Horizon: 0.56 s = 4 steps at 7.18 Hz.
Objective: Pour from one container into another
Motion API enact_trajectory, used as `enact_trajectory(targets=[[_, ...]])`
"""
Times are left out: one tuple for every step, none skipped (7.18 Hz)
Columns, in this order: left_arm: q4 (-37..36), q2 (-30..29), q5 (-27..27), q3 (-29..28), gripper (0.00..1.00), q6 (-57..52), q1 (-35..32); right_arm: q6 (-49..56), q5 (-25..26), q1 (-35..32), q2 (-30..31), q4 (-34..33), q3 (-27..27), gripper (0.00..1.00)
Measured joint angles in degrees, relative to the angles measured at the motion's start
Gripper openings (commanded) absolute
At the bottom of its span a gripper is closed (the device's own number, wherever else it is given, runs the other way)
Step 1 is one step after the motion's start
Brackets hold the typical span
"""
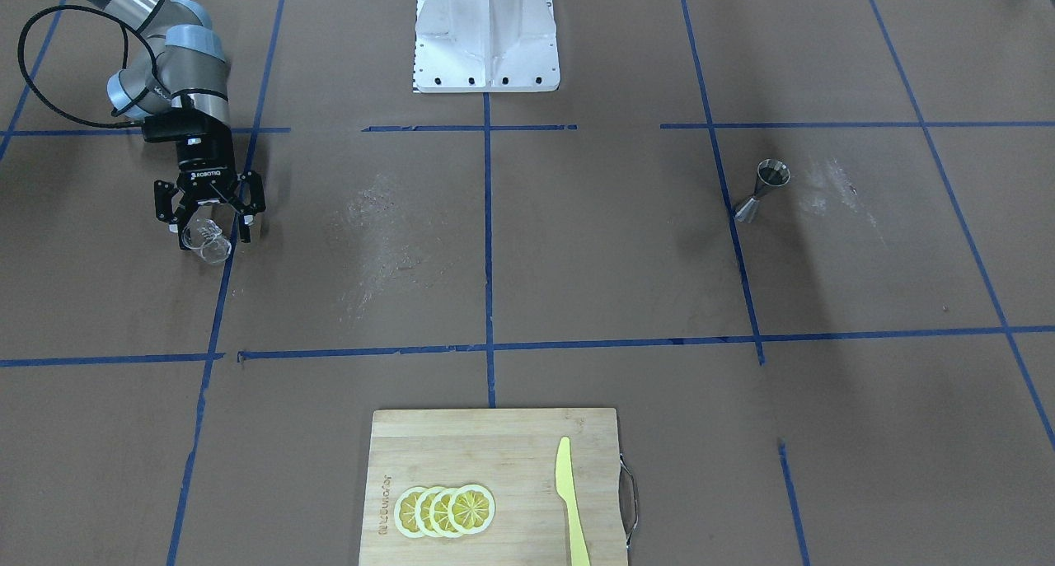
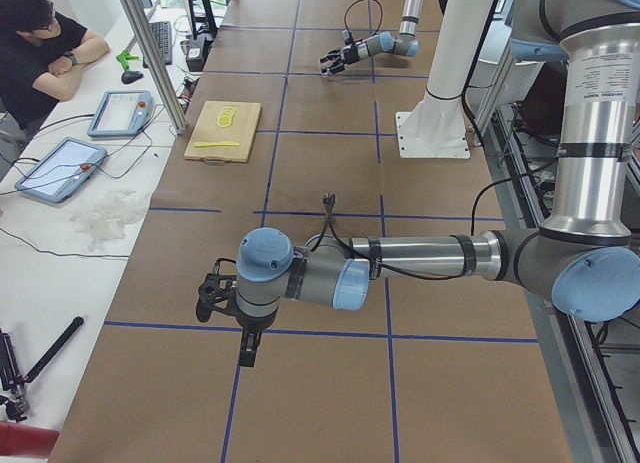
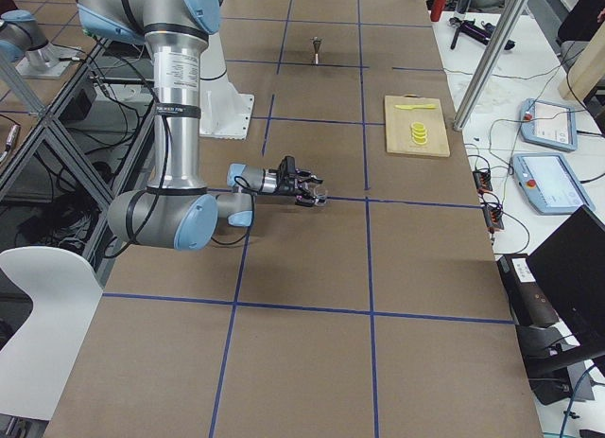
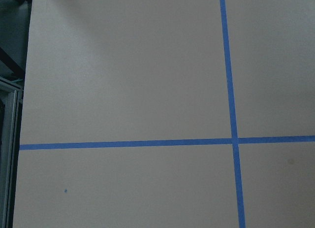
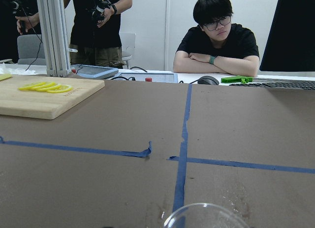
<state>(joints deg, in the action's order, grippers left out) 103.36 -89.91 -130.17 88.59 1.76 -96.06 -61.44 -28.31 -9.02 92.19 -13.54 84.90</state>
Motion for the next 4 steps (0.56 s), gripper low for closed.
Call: enact_trajectory(targets=[[0.0, 0.0, 0.0, 0.0, 1.00, 0.0, 0.0, 0.0, 0.1, 0.0, 0.0, 0.0, 0.0, 1.00], [0.0, 0.0, 0.0, 0.0, 1.00, 0.0, 0.0, 0.3, 0.1, -0.1, 0.1, 0.0, 0.1, 1.00], [0.0, 0.0, -0.1, 0.0, 1.00, 0.0, 0.0, 1.0, 0.1, -0.1, 0.2, 0.0, 0.2, 1.00], [0.0, -0.1, -0.1, 0.0, 1.00, 0.0, 0.0, 1.9, 0.1, -0.3, 0.4, 0.0, 0.8, 1.00]])
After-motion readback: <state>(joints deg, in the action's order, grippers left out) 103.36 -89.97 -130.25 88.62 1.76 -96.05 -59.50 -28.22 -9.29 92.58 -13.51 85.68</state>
